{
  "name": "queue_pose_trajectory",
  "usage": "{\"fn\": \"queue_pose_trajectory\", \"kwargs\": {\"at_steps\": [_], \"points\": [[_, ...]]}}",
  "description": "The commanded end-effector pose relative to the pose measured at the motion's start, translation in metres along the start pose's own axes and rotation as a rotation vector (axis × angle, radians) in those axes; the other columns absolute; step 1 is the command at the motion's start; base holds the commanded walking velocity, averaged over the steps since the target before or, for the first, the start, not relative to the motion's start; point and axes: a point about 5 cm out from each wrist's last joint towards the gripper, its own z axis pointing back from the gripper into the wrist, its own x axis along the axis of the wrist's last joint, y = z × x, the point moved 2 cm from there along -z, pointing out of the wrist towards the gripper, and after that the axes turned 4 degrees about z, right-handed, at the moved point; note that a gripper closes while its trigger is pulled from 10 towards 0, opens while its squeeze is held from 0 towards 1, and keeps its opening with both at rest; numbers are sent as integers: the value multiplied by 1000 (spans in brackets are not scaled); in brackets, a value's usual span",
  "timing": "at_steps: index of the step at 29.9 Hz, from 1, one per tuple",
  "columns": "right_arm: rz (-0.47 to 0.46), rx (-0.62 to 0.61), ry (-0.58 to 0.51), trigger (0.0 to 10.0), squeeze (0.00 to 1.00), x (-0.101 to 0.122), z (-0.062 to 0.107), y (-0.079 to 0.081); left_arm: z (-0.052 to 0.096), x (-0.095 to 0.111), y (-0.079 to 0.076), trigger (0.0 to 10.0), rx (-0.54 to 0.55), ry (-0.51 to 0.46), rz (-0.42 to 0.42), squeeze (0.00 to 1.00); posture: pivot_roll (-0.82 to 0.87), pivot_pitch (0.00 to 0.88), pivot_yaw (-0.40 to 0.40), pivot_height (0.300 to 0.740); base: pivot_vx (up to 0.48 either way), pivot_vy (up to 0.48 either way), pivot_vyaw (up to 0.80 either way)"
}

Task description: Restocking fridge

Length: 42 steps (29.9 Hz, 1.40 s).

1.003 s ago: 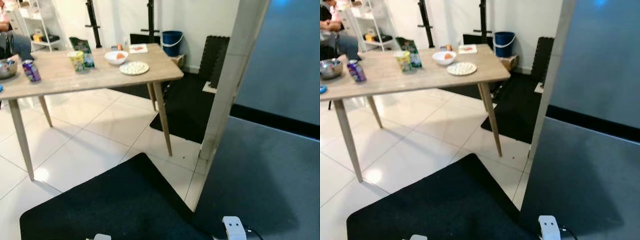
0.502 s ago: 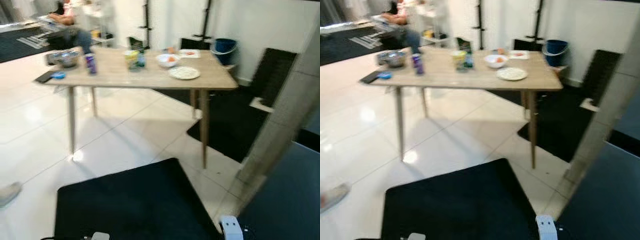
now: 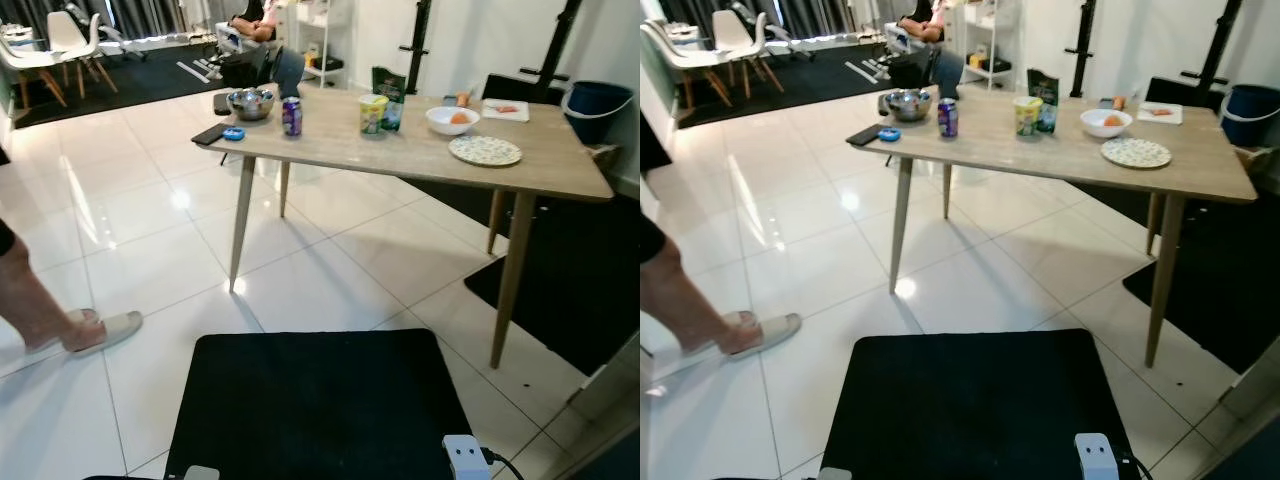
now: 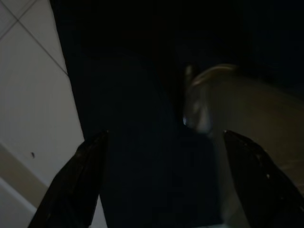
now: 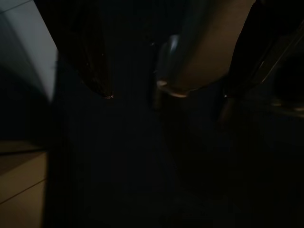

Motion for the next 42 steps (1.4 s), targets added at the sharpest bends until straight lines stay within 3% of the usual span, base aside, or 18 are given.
{"fn": "queue_pose_trajectory", "kwargs": {"at_steps": [1,42], "points": [[8,6,8,10000,0,-1,-1,4,0,-3,1,10000,1,15,-17,0,-13,0,-5,740,0,0,0],[3,-14,16,10000,0,-5,0,3,0,-6,-4,10000,-22,34,-40,0,-22,0,-1,740,0,0,0]]}}
